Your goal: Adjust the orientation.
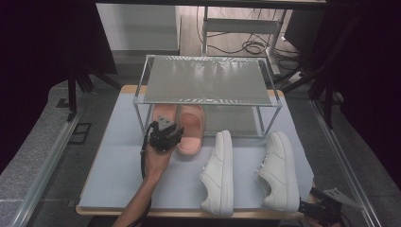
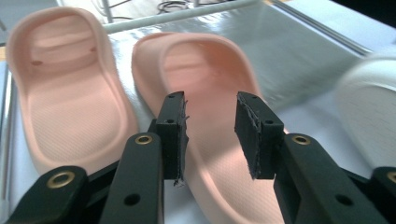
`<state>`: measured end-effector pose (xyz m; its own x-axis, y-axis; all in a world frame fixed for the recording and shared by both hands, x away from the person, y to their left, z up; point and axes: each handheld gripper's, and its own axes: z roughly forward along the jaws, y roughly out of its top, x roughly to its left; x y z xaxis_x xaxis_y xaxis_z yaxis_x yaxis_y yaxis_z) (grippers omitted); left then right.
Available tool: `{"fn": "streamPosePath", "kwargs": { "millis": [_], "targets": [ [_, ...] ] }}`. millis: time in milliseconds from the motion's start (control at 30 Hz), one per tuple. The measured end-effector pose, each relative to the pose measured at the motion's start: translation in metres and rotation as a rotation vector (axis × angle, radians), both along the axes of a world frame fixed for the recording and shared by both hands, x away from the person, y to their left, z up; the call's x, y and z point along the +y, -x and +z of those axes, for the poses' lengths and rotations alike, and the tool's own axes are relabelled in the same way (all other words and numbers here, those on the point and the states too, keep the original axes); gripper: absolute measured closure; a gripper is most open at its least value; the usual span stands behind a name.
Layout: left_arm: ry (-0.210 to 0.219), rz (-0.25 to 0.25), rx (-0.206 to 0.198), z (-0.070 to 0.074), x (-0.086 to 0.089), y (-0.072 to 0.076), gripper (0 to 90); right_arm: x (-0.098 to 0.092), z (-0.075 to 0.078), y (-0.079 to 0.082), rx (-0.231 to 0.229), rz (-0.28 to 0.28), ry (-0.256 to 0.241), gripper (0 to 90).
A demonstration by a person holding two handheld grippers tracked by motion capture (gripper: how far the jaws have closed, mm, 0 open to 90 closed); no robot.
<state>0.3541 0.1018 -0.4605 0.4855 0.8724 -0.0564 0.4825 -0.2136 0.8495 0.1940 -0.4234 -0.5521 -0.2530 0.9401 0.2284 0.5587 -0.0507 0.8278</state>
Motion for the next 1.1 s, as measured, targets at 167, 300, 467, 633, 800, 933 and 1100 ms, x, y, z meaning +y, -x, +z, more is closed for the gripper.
{"fn": "streamPosePath", "kwargs": {
  "millis": [167,300,467,633,800,933,1100],
  "targets": [
    [0.004,-0.044,-0.001,0.003,0.005,0.021,68.5,0.000,0.000,0.000,0.001,-0.001,0.002,3.6],
    [-0.002,-0.072,0.002,0.003,0.008,0.036,73.0,0.000,0.000,0.000,0.001,-0.001,0.002,3.7],
    [-0.015,-0.099,0.021,-0.005,0.008,0.047,80.1,0.000,0.000,0.000,0.000,-0.002,0.002,3.7],
    [-0.012,-0.125,0.042,-0.017,0.005,0.056,88.9,0.000,0.000,0.000,0.000,-0.002,0.002,3.7],
    [-0.040,-0.143,0.053,-0.028,-0.004,0.060,89.6,0.000,0.000,0.000,0.000,-0.002,0.002,3.7],
    [-0.047,-0.154,0.062,-0.033,-0.012,0.062,89.6,0.000,0.000,0.000,-0.001,-0.002,0.002,3.6],
    [-0.069,-0.169,0.065,-0.038,-0.023,0.061,89.5,0.000,0.000,0.000,-0.001,-0.002,0.002,3.7]
  ]
}}
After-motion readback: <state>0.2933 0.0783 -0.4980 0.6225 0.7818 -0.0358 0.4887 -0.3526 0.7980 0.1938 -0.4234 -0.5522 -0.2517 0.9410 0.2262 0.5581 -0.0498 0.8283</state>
